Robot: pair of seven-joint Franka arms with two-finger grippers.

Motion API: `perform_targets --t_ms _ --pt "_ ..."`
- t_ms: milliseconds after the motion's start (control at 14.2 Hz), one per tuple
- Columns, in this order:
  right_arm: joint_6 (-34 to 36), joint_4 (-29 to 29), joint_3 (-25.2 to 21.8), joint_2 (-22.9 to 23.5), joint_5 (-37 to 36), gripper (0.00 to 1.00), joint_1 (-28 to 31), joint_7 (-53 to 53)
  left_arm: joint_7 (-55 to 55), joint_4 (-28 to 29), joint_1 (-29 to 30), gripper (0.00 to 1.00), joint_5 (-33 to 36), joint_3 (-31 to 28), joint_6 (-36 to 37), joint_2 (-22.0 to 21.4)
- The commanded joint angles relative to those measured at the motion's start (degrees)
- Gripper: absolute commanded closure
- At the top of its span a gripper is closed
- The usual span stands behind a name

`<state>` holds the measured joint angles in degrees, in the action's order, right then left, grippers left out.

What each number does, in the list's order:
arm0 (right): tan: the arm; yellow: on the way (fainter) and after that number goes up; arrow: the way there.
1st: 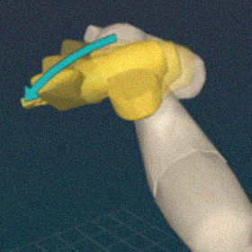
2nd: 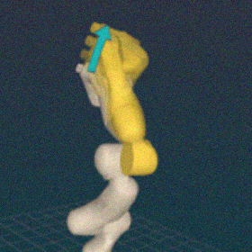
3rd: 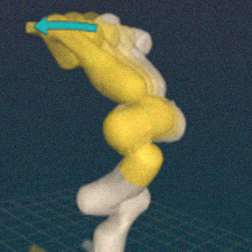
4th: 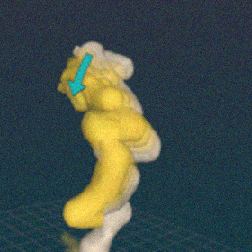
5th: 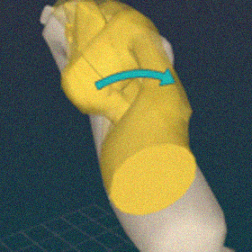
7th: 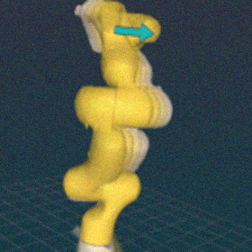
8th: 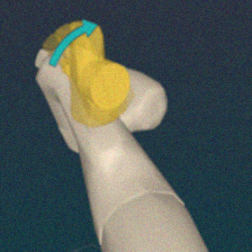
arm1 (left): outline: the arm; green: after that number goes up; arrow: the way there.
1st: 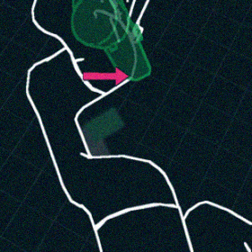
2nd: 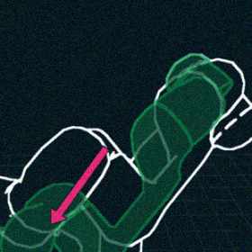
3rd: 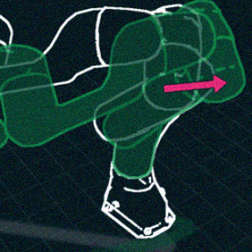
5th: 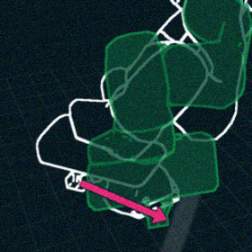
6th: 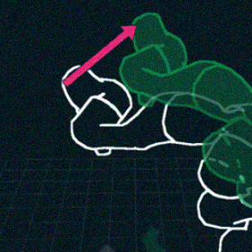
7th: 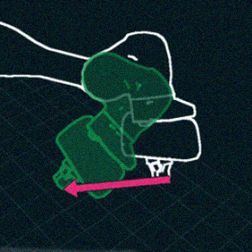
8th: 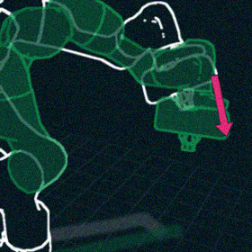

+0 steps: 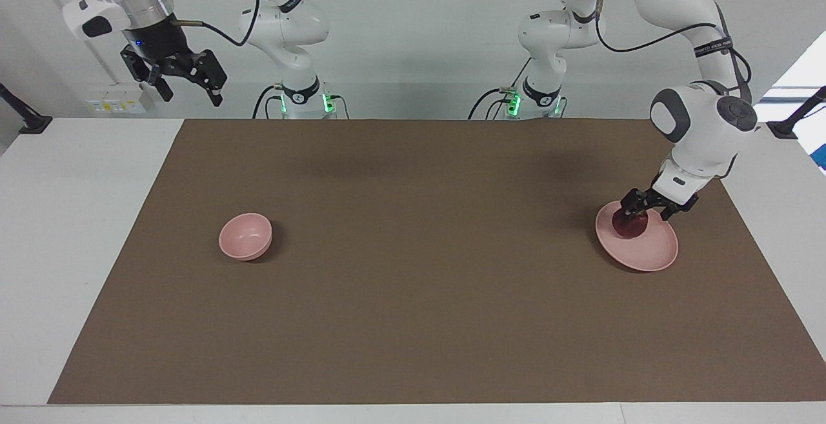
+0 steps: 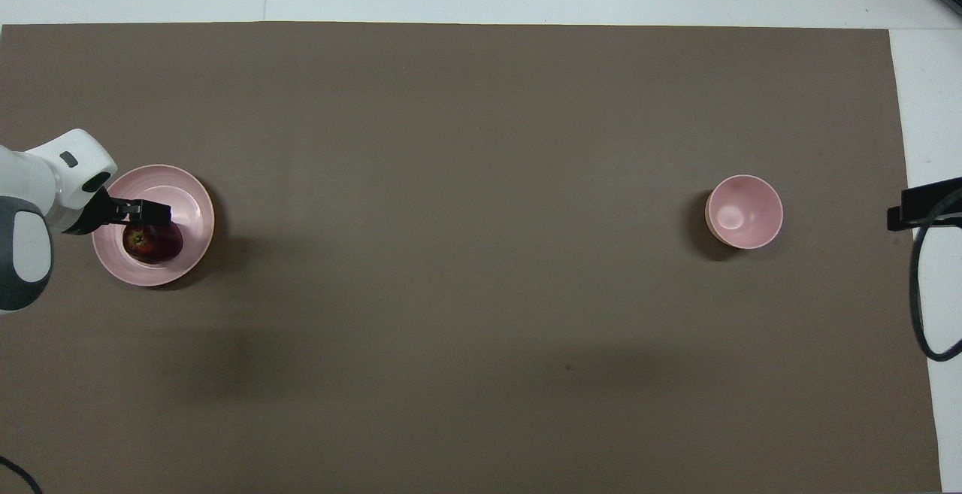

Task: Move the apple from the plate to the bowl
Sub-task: 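Reach the left gripper down to the apple and grasp it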

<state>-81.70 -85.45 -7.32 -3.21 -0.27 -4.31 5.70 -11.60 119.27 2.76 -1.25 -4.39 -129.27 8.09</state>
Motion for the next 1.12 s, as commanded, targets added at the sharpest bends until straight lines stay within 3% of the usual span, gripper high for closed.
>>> perform_targets --t_ms 0,140,281,562,632,1054 --pt "-0.2 -0.5 -0.2 -0.5 1.6 0.00 0.0 0.3 0.2 2.0 -0.1 0.06 0.0 0.3 -2.8 -0.5" --pt "-0.2 -0.5 -0.2 -0.5 1.6 0.00 0.0 0.3 0.3 2.4 0.0 0.25 0.0 0.3 -2.2 -0.7" --pt "-0.2 -0.5 -0.2 -0.5 1.6 0.00 0.0 0.3 0.3 3.2 0.1 0.38 0.0 0.3 -2.0 -1.1" --pt "-0.2 -0.5 -0.2 -0.5 1.6 0.00 0.0 0.3 -0.4 2.5 0.1 0.96 0.0 0.3 -1.8 -0.9" --pt "-0.2 -0.5 -0.2 -0.5 1.6 0.00 0.0 0.3 -0.5 2.1 0.0 1.00 0.0 0.3 -1.8 -0.8" --pt "-2.2 -1.0 -0.5 -0.6 1.9 0.00 -0.1 -3.8 -0.1 -2.5 -0.7 1.00 0.0 1.3 2.3 -4.9"
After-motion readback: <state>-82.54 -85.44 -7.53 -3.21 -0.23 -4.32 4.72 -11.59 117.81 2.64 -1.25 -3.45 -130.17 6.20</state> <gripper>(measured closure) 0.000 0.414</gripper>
